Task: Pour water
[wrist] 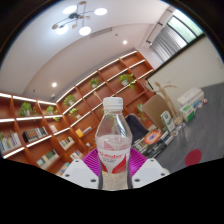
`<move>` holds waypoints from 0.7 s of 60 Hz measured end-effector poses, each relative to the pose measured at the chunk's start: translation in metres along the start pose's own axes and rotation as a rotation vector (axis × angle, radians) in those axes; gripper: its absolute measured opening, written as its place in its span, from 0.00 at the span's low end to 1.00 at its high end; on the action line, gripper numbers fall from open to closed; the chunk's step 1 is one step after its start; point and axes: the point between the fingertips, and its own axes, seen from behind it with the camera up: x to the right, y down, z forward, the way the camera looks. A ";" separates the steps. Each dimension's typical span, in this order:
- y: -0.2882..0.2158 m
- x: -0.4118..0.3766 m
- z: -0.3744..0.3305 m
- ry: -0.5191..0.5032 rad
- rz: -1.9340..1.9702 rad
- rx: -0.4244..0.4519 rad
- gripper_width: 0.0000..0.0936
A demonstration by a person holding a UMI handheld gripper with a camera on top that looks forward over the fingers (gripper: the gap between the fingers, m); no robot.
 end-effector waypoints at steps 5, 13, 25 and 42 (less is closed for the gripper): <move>-0.024 0.038 0.004 0.131 -0.277 0.022 0.38; -0.054 0.109 0.005 0.337 -0.568 0.042 0.38; -0.056 0.218 0.017 0.504 -0.644 0.033 0.38; -0.023 0.275 0.027 0.524 -0.603 0.001 0.38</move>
